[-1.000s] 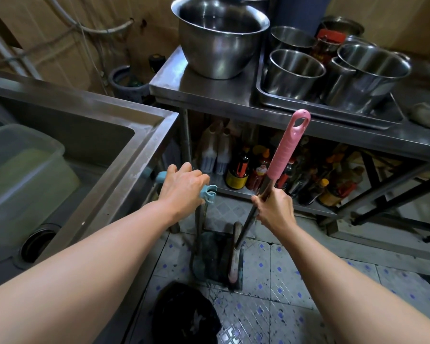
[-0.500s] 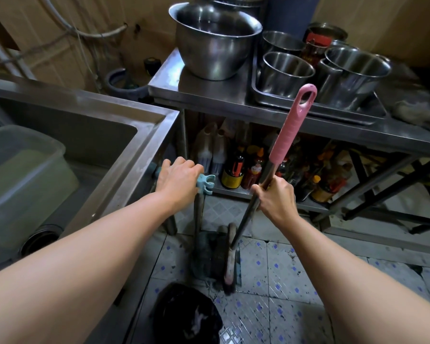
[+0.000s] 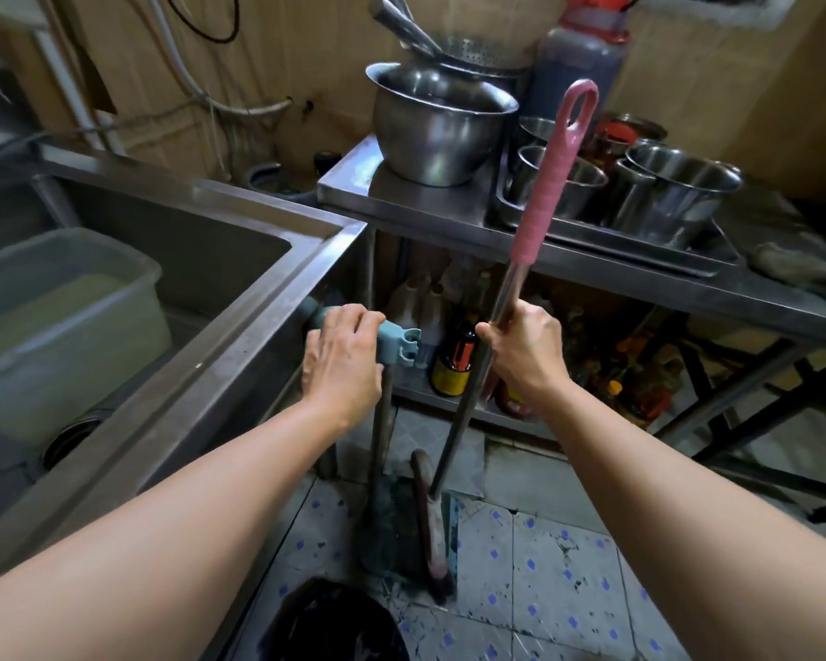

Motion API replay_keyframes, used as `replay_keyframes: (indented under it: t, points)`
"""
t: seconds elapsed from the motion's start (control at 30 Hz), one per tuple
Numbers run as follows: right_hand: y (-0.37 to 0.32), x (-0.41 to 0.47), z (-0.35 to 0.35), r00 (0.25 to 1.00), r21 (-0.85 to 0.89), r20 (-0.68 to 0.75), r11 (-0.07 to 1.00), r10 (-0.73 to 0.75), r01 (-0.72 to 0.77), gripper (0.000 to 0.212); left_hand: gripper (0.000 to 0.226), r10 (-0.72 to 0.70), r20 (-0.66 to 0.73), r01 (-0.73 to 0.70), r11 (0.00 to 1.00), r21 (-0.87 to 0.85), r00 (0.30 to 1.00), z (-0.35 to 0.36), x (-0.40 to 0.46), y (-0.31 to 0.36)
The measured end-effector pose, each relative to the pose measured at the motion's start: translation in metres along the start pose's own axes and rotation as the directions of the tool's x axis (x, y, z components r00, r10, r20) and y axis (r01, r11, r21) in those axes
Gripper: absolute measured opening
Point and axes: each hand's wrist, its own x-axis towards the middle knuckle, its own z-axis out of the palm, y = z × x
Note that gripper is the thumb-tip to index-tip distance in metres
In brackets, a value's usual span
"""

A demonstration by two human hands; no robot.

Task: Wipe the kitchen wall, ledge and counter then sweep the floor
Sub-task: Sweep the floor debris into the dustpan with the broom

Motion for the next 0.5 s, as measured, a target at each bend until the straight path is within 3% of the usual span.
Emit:
replay_keyframes:
  t: [0.17, 0.37, 0.5]
  points:
    - [-0.016, 0.005, 0.003, 0.999, 0.048, -0.018, 0.998, -0.032, 0.033, 0.021, 0.047, -0.071, 0.015, 0.071, 0.997, -0.022, 0.997, 0.011, -0.012, -0.004]
    - [-0.042, 0.009, 0.013, 0.992, 0.098, -0.049, 0.987, -0.119, 0.124, 0.019, 0.066, -0.188, 0.135, 0.211, 0.96, -0.185, 0.973, 0.031, -0.012, -0.008]
    - [-0.052, 0.014, 0.021, 0.986, 0.125, -0.061, 0.979, -0.156, 0.163, 0.017, 0.064, -0.216, 0.201, 0.273, 0.908, -0.319, 0.955, 0.046, -0.006, -0.008]
